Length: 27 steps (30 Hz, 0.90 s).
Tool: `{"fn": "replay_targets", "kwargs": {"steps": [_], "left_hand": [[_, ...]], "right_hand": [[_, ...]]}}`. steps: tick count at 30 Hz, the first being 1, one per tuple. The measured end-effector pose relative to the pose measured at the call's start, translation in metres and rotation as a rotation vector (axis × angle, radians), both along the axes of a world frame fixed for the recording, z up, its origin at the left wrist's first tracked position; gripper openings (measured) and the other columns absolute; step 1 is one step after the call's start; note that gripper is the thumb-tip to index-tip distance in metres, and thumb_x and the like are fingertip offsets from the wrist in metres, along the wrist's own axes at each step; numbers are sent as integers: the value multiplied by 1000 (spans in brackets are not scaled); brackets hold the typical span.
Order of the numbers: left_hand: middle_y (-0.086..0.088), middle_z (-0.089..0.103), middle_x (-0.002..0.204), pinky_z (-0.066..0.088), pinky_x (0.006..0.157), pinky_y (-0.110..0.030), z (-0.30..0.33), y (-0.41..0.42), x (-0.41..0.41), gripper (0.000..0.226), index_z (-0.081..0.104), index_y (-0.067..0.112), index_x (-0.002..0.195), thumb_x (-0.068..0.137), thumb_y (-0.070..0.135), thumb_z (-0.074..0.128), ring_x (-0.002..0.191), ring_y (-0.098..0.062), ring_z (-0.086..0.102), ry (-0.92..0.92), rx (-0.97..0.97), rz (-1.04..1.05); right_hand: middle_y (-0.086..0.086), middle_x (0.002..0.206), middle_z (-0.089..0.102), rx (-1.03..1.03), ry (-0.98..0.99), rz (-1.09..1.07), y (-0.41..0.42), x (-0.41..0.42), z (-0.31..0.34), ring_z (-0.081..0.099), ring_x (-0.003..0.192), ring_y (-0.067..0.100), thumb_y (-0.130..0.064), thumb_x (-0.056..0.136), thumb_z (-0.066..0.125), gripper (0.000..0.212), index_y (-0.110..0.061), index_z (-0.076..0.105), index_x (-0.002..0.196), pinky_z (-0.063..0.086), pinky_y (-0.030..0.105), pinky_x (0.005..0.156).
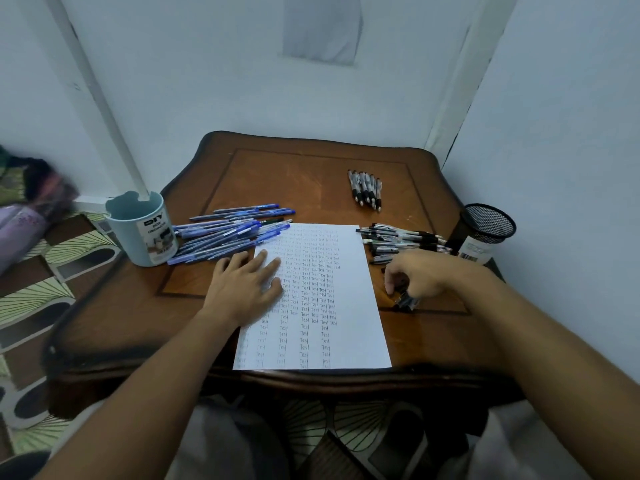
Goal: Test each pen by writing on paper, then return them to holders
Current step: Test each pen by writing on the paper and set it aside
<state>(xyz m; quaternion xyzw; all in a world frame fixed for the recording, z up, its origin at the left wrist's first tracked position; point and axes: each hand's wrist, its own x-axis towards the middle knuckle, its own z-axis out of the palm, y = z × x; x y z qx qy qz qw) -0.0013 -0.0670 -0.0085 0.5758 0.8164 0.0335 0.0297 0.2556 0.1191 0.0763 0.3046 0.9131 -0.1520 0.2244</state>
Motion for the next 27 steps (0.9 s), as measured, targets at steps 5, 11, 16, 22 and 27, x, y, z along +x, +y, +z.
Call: {"fn": "replay_targets", "kwargs": {"steps": [5,11,16,22,27], "left_hand": [[9,17,164,9,118,-45,-2,-2,4,86,25,41,153,77,65,-6,151,-22,10,-54,22,23],[9,24,162,11,117,-44,-5,-4,5,80,32,42,151,80,64,1,150,-22,14,-53,68,35],[9,25,162,11,115,-44,-6,-5,3,77,34,42,149,82,64,4,149,-22,14,-54,82,36],[11,26,161,11,115,-42,-9,-4,2,74,35,43,148,83,64,5,148,-20,15,-58,94,40],[10,28,160,11,114,-42,-8,-3,3,73,37,43,147,83,64,7,147,-20,16,-66,111,40]], "right_hand": [[-14,94,54,50,6,50,0,1,-8,55,99,15,-7,85,69,26,-26,72,103,40,19,66],[-15,90,51,113,8,75,-3,0,-8,56,100,17,-12,90,64,20,-28,70,100,54,34,85],[-5,107,61,198,91,76,-8,-11,1,56,105,18,-21,95,60,18,-23,69,111,51,34,90],[-4,110,62,377,297,37,-15,-32,4,49,105,17,-29,103,43,16,-29,55,114,36,35,91],[4,120,61,292,774,-139,-21,-46,-16,58,105,22,-27,108,34,31,-21,48,135,48,39,89]]}}
